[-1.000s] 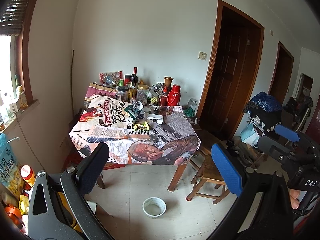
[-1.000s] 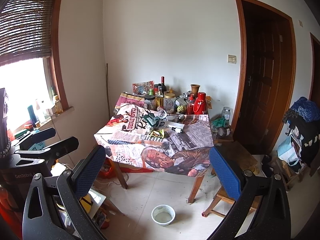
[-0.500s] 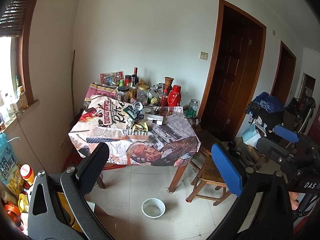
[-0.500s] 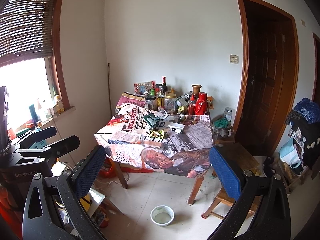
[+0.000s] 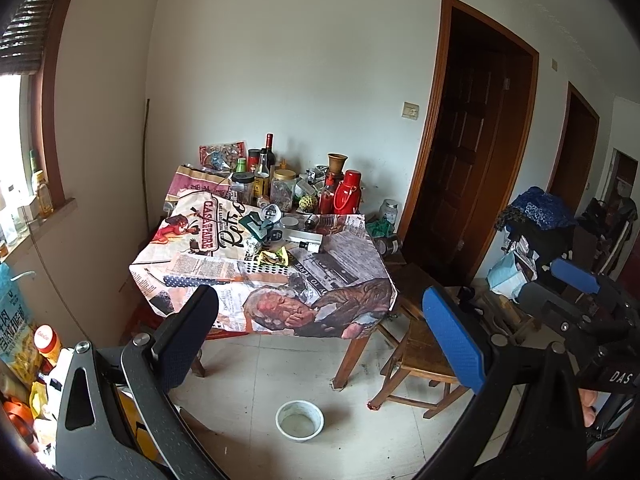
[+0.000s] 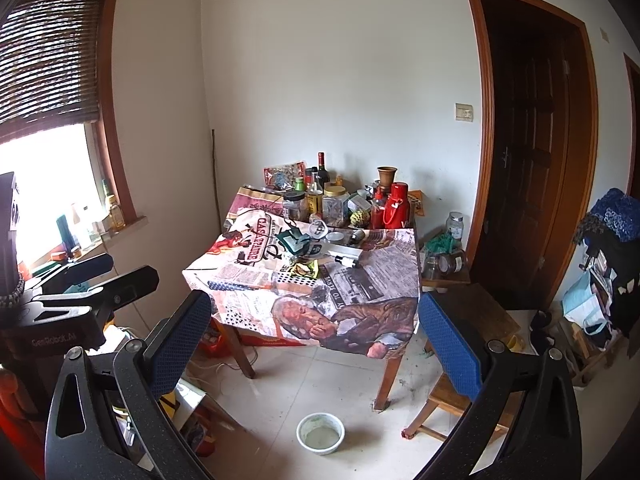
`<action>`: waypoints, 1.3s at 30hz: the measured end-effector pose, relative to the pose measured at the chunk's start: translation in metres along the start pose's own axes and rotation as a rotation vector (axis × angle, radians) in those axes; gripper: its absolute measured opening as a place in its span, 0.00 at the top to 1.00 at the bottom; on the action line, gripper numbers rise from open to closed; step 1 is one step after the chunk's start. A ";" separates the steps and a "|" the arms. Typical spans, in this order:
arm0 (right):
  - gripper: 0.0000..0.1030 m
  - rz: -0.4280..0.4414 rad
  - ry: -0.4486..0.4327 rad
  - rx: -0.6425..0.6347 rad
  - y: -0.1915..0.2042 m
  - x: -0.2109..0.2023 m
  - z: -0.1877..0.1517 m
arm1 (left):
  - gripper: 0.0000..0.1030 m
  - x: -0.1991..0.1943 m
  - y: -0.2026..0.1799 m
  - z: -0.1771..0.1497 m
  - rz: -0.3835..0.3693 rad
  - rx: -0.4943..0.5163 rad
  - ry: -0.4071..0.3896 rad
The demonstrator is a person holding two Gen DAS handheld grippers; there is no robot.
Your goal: Collect trash
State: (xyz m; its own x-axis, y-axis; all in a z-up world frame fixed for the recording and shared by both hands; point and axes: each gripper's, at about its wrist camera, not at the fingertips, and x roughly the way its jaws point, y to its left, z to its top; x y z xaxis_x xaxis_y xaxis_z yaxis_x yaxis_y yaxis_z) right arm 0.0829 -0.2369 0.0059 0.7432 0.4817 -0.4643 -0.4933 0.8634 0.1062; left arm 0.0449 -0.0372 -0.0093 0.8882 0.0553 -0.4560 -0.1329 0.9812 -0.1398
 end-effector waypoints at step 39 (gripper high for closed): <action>0.00 -0.184 0.275 0.112 -0.022 0.315 0.074 | 0.10 0.338 0.136 0.128 0.039 0.029 0.152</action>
State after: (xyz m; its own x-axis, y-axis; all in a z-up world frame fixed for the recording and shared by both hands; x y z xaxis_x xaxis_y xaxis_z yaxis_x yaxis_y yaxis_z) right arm 0.3611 -0.0935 -0.0774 0.6575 0.2716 -0.7028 -0.2985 0.9504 0.0880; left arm 0.3834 0.1385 -0.0695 0.8057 0.0666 -0.5886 -0.1510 0.9839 -0.0954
